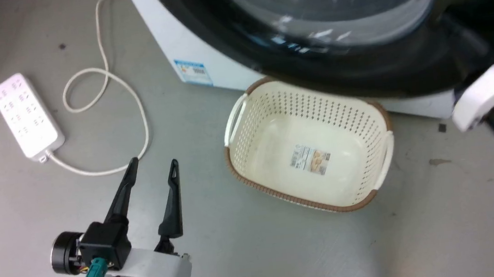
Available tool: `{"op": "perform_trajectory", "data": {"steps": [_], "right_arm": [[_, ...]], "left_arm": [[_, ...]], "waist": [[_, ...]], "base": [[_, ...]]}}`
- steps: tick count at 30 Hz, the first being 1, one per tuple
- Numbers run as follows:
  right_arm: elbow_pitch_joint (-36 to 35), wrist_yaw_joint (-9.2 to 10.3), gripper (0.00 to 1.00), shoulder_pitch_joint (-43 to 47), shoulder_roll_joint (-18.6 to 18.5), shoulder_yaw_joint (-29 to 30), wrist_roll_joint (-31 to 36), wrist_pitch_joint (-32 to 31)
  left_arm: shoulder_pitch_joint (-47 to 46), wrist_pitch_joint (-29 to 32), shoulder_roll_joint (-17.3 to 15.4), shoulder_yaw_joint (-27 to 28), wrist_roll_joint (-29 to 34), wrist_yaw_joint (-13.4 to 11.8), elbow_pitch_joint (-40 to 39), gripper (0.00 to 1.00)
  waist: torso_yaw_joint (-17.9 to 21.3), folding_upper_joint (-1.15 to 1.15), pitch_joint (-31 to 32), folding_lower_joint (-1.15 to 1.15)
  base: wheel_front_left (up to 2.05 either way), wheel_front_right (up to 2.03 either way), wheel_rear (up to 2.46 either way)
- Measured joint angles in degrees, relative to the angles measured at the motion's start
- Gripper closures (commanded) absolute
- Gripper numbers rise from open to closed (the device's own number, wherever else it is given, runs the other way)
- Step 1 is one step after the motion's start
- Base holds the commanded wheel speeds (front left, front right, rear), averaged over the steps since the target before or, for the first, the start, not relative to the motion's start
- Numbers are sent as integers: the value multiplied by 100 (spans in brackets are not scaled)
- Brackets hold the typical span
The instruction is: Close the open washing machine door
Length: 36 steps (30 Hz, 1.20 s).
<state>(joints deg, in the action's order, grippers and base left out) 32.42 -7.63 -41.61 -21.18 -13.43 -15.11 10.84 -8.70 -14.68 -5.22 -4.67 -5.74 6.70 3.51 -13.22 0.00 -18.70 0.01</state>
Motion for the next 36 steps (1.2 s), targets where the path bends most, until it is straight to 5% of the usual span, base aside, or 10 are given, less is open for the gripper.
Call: {"op": "perform_trajectory", "data": {"steps": [9,20,21,22,27,36], "right_arm": [[913,-3,100,-1067,-141,407,35,-60],[1541,-45,100,-1345,225,611,309,247],[1548,-41,73,-1320,245,612,301,277],[1533,-31,0,-1272,264,606,297,309],[1081,9,0,-554,372,504,240,367],[-907,10,0,1647,801,1072,198,392]], "left_arm": [[-116,0,96,48,22,37,-58,0],[-180,0,126,132,110,53,0,0],[-179,0,127,148,109,53,14,0],[-174,0,130,164,109,53,35,0],[-37,0,137,289,103,54,205,0],[379,0,148,576,52,53,576,0]], "waist": [[-140,0,-317,0],[8,0,-155,-1],[34,0,-95,-1],[61,0,-30,-1],[229,0,382,-2],[708,0,1238,-4]], "base": [[0,0,0],[0,0,0],[0,0,0],[0,0,0],[0,0,0],[0,0,0]]}}
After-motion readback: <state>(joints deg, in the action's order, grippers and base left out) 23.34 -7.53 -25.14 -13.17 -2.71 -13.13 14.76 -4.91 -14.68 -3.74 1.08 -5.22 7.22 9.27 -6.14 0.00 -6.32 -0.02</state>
